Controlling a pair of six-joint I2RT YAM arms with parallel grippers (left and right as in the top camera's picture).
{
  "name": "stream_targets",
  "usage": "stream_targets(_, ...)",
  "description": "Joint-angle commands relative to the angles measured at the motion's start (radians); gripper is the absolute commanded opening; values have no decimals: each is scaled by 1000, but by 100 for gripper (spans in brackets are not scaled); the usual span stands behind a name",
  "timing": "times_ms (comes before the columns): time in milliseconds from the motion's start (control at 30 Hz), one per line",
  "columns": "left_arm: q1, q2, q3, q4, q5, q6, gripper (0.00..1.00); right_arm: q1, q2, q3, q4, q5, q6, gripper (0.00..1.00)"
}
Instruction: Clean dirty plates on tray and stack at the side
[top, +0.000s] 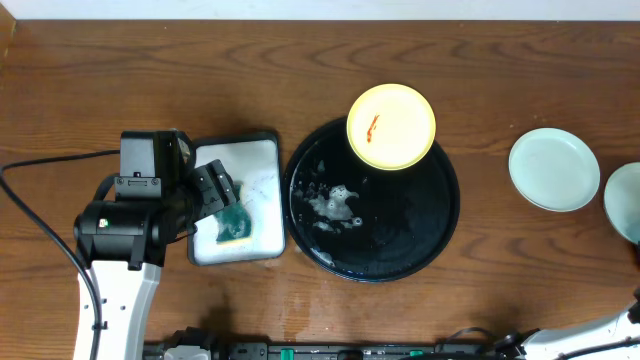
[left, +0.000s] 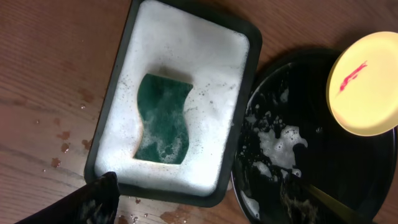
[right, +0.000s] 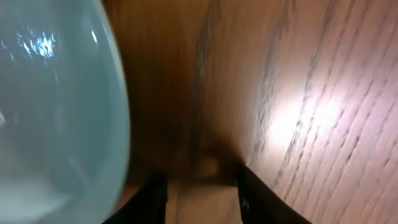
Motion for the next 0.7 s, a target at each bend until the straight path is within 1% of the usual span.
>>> stream_targets(0, 3, 2, 16, -2, 10, 2, 83, 3, -36, 4, -26, -51, -30, 36)
stream_targets(100, 3, 2, 16, -2, 10, 2, 84, 2, -77, 4, -33, -51, -30, 36)
stream_targets(200, 3, 2, 16, -2, 10, 2, 83, 4, -102, 4, -13, -53, -30, 43)
stream_targets(300, 3, 2, 16, -2, 10, 2, 83, 6, -100, 4, 3, -56, -30, 45)
stream_targets(500, 3, 2, 16, -2, 10, 2, 83, 10, -69, 3, 78, -46, -30, 46)
stream_targets(667, 3, 2, 16, -2, 9, 2, 83, 10, -23, 3, 122, -45, -30, 45)
